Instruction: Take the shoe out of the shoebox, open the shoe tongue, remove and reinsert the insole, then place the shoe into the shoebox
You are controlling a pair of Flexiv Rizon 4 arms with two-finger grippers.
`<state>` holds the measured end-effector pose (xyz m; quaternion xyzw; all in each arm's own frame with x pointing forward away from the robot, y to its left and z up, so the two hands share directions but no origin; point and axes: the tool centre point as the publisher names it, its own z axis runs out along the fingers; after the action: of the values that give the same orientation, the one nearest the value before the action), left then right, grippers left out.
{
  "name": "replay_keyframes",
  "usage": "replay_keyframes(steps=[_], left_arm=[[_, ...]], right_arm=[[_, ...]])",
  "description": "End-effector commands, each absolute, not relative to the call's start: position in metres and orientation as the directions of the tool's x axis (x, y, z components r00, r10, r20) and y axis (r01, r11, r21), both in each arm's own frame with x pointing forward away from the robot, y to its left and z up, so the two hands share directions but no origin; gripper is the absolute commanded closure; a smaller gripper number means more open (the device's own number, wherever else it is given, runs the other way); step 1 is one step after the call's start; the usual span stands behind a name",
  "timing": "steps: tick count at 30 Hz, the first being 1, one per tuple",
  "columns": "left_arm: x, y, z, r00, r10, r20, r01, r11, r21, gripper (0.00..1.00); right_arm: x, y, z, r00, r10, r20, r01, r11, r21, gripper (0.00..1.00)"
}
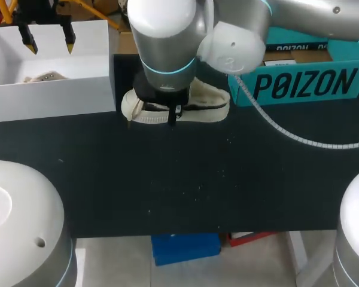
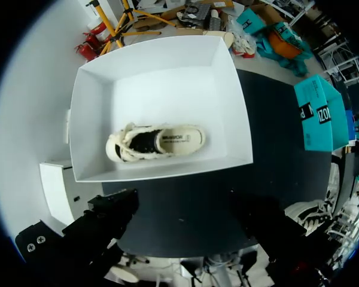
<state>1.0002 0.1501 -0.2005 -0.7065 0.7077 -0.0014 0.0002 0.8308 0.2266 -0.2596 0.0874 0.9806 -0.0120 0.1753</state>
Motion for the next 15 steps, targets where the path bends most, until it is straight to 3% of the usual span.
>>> replay_keyframes(steps=[1, 11, 15], left_arm=[[1.0, 0.15, -0.2, -0.001, -1.0, 0.001, -1.0, 0.001, -0.001, 0.0], [1.0, 0.15, -0.2, -0.001, -1.0, 0.001, -1.0, 0.001, -0.001, 0.0], [1.0, 0.15, -0.2, -0.001, -1.0, 0.001, -1.0, 0.001, -0.001, 0.0]], right_arm=[[0.836, 0.24, -0.31, -0.923, 0.195, -0.331, 0.198, 0.98, 0.026, 1.0], [0.818, 0.254, -0.376, -0.914, 0.202, -0.351, 0.18, 0.979, 0.094, 1.0], [0.82, 0.251, -0.39, -0.914, 0.152, -0.375, 0.125, 0.988, 0.095, 1.0]])
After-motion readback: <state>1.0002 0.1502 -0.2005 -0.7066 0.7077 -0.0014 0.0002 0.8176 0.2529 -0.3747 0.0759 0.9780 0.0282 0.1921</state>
